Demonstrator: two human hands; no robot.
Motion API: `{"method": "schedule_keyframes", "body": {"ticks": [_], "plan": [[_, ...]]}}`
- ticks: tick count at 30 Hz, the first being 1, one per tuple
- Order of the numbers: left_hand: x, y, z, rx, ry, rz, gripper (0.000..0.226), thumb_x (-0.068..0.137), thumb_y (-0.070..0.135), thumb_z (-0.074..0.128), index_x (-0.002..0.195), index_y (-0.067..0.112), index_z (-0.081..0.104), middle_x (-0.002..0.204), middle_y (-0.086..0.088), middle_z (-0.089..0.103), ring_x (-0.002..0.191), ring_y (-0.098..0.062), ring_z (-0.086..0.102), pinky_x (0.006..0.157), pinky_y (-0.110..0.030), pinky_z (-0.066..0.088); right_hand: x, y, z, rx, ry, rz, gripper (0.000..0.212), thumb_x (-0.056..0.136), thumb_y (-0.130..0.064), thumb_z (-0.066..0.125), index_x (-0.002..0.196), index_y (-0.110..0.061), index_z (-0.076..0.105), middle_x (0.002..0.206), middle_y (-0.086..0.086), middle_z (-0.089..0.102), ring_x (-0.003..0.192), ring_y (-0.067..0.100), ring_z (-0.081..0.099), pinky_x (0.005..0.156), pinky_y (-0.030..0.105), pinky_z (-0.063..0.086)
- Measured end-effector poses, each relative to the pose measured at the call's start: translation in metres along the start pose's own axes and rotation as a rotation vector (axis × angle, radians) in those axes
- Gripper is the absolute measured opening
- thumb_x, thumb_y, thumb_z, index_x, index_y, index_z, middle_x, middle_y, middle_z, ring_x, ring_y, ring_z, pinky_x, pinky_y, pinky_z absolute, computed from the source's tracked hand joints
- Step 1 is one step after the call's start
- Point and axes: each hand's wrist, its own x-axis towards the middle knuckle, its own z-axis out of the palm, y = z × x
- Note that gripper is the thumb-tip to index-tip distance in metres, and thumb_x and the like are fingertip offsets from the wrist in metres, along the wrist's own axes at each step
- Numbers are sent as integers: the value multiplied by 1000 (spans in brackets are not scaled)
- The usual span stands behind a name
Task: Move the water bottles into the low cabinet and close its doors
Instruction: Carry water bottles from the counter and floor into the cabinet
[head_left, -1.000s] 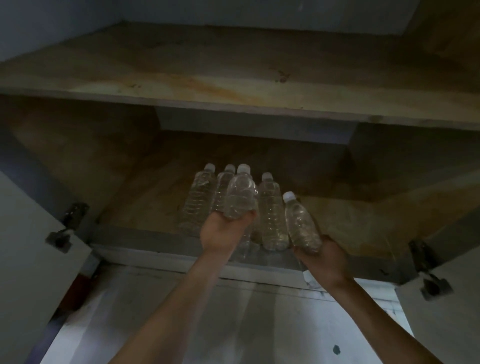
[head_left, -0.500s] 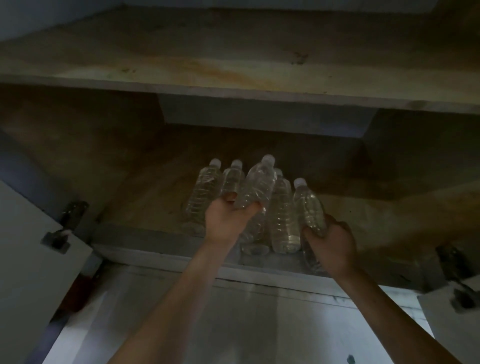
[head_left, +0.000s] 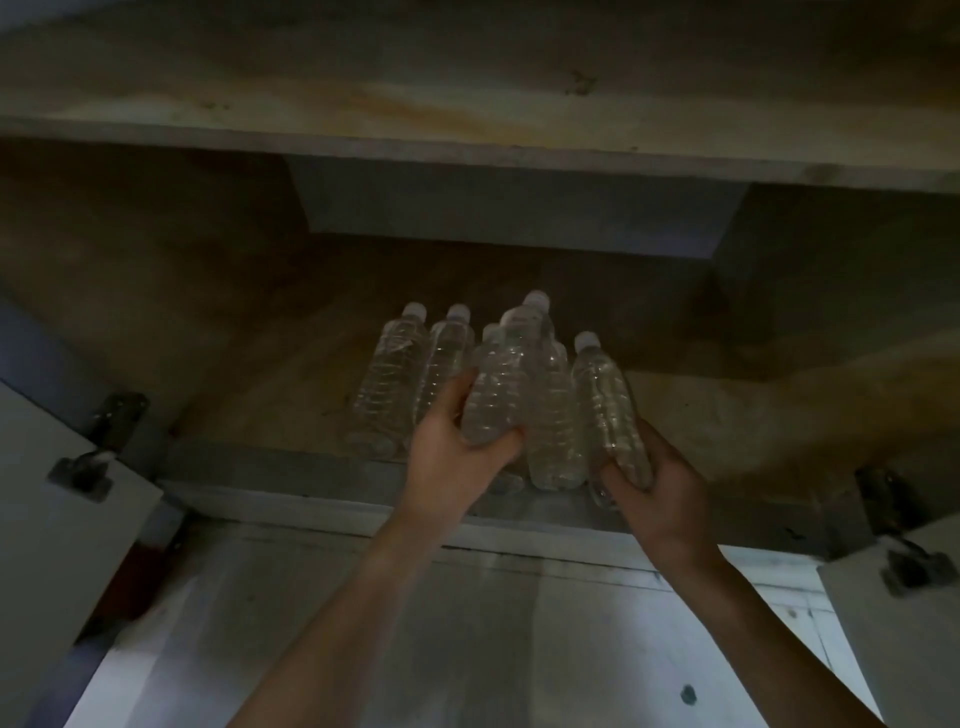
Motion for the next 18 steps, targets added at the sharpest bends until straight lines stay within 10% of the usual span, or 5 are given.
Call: {"method": "schedule_keyframes", "body": {"ticks": [8,14,18], "plan": [[-9,-8,19,62,51,131,48,79,24,80,123,29,61,110,12,71,102,-3,68,86,-35,59,-11,4,-2,115,-27,104,67,81,-32,77,142,-24,50,129,-7,57,109,5,47,63,-5,34],[-1,-5,25,44,73,113,46,79,20,81,120,29,62,101,14,73,95,1,68,80,-26,59,-4,4,-1,119,-13,39,64,82,-29,77,140,-24,53,130,-4,63,119,14,57,95,25,50],[2,-2,27,46,81,112,42,79,21,81,115,34,62,97,19,72,91,4,68,77,-23,59,4,1,1,85,14,12,61,81,-27,78,138,-21,56,125,-4,66,116,13,59,89,13,44]]}}
